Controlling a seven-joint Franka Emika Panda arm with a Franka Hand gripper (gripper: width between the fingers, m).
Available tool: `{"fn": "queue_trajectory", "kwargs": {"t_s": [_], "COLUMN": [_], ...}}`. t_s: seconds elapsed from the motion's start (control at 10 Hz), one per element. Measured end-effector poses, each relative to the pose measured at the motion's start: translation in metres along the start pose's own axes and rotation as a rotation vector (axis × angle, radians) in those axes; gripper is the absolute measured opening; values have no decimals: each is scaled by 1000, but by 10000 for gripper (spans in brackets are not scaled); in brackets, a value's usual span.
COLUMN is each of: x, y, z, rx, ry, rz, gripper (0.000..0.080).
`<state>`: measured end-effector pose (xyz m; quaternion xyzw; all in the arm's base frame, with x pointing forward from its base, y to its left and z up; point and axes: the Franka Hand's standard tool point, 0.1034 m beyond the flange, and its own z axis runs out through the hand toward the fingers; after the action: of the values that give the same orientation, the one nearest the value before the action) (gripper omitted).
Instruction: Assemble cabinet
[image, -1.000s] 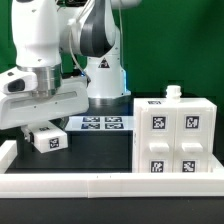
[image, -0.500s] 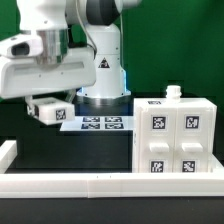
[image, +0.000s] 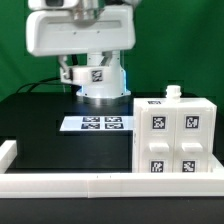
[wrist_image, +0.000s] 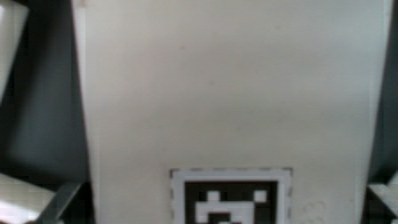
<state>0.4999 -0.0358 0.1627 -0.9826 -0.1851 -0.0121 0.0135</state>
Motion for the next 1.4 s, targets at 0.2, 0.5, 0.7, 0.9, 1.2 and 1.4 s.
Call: {"fn": "queue_trajectory", "kwargs": {"t_s": [0.2,0.5,0.7,0.9,1.2,1.4], "x": [38,93,97,97,103,124], "y": [-32,-47,-47,-47,-52,-59], "z": [-11,-11,-9,-8,-6,-8], "rx": [4,9,9,9,14,17], "ry": [10,11,9,7,-4,1], "rz": [53,103,104,104,66,47], "gripper": [560,561,561,561,561,561]}}
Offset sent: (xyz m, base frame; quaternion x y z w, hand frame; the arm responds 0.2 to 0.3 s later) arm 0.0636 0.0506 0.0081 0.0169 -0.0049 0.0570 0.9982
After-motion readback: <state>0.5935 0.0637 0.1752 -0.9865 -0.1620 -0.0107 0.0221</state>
